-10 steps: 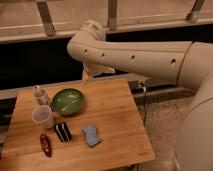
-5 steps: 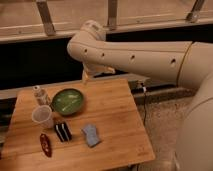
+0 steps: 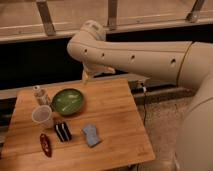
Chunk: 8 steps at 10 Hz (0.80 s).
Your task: Knock the eraser over
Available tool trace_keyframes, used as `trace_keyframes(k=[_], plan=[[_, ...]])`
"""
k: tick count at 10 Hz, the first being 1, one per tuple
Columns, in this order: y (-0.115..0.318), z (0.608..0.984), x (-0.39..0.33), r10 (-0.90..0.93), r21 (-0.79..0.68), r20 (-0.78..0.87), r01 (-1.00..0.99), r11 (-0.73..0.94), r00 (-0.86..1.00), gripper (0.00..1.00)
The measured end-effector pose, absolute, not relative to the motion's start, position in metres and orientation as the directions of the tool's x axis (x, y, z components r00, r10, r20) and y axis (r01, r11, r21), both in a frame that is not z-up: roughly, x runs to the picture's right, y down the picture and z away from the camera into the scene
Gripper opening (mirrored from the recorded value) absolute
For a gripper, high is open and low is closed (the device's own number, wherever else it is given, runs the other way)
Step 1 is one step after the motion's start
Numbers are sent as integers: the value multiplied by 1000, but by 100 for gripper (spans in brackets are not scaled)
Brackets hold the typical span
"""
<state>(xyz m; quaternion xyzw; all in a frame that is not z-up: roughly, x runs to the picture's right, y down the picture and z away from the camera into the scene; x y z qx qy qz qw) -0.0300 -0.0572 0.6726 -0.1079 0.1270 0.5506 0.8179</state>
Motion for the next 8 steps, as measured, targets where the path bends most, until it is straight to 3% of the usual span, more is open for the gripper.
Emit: trace_keyframes(k=[3,8], plan=[[-57,673,-30,873,-37,-328,-928,371,362,75],[-57,673,-30,873,-37,-328,-928,370,361,24]])
